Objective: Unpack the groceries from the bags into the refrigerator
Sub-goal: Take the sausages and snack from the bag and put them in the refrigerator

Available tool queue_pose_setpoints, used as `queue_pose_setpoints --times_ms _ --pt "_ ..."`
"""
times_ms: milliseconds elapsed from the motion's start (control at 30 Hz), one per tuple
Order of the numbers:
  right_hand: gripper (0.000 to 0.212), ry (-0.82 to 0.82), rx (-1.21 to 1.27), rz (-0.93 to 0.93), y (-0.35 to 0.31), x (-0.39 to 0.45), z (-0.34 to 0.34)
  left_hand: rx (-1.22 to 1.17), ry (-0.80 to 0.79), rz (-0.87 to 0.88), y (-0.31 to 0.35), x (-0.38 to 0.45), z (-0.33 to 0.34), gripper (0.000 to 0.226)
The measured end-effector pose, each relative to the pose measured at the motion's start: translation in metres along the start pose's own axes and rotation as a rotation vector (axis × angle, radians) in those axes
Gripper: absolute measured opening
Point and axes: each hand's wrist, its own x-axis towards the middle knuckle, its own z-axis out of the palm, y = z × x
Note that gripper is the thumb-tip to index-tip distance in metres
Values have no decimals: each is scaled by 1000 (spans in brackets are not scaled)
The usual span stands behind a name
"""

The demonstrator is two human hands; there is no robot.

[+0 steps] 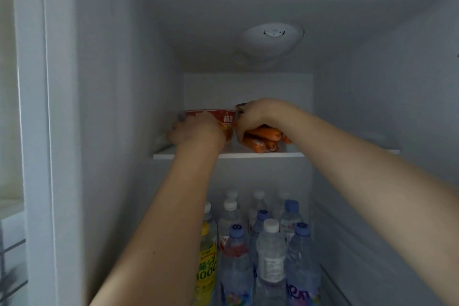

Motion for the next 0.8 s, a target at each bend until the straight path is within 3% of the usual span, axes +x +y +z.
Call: queue_pose_setpoints --times_ms 100,267,400,567,667,800 --pt "40 112 -60 -31 2 4 2 9 36 -23 -2 -6 -5 55" --pt "34 155 -15 -30 11 8 1 -35 158 24 -4 -13 -7 48" --pt "15 162 -44 22 23 8 4 -127 60 87 -6 -15 -1 53" --pt "28 146 58 -28 21 1 6 -153 -8 173 -5 -22 0 65" --pt "31 43 201 -58 7 0 7 -126 -46 180 2 -27 -4 65" --pt "42 -4 135 -96 -5 2 10 -109 -147 131 5 -20 -5 71"
